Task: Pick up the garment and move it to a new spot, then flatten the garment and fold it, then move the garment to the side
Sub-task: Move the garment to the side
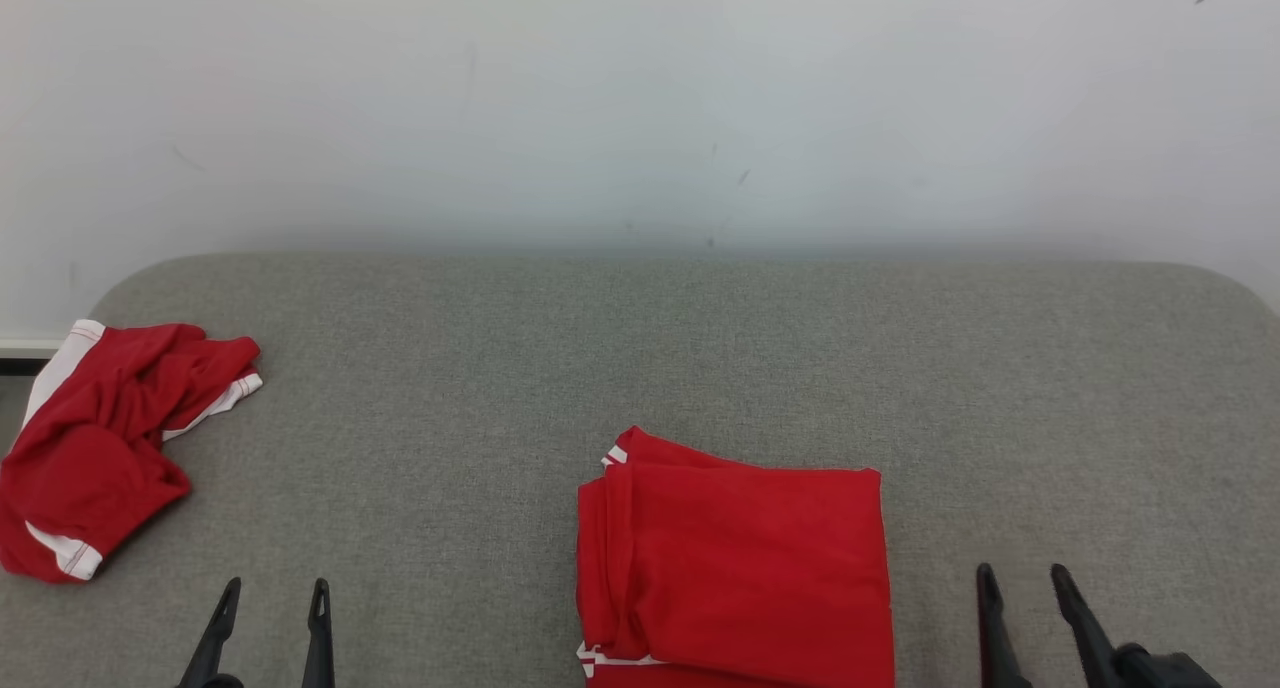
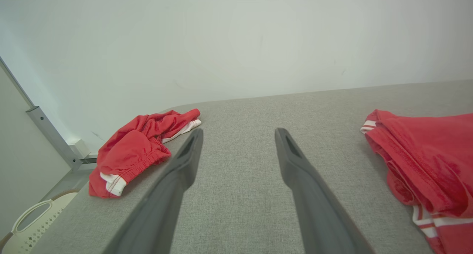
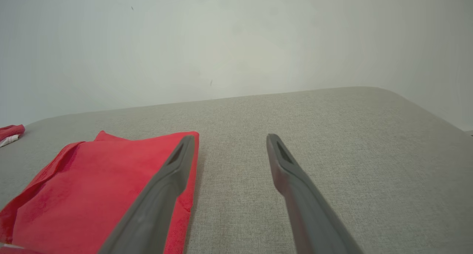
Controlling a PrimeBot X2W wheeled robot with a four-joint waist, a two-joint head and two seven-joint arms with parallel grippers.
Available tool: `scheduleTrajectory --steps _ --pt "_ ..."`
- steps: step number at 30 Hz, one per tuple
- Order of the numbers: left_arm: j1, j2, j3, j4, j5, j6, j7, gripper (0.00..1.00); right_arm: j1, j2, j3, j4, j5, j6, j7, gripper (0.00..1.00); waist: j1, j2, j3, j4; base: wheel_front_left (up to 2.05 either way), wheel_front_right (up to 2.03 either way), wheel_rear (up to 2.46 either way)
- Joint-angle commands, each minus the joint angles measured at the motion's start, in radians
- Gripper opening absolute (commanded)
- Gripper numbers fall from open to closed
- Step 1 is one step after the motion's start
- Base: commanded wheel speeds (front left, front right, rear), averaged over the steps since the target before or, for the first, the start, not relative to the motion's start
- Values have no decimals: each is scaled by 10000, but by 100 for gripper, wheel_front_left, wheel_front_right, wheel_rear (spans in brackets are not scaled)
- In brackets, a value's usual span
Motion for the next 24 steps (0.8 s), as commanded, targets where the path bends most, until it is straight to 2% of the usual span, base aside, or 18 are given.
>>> scheduleTrajectory --steps 1,6,16,24 --pt "7 17 -5 -13 -76 46 3 100 -334 -53 141 325 95 -25 -6 100 0 0 20 12 0 0 0" --pt "-112 -39 -78 44 -179 8 -9 100 -1129 -217 553 1430 287 -25 63 100 0 0 59 112 0 0 0" --pt "-439 19 -250 430 -293 -175 -103 100 -3383 -448 1585 5100 1173 -25 611 100 0 0 195 649 0 0 0" --pt "-612 -20 -380 668 -342 -195 -206 100 -4323 -344 2490 7594 2237 -25 987 100 0 0 326 1027 0 0 0"
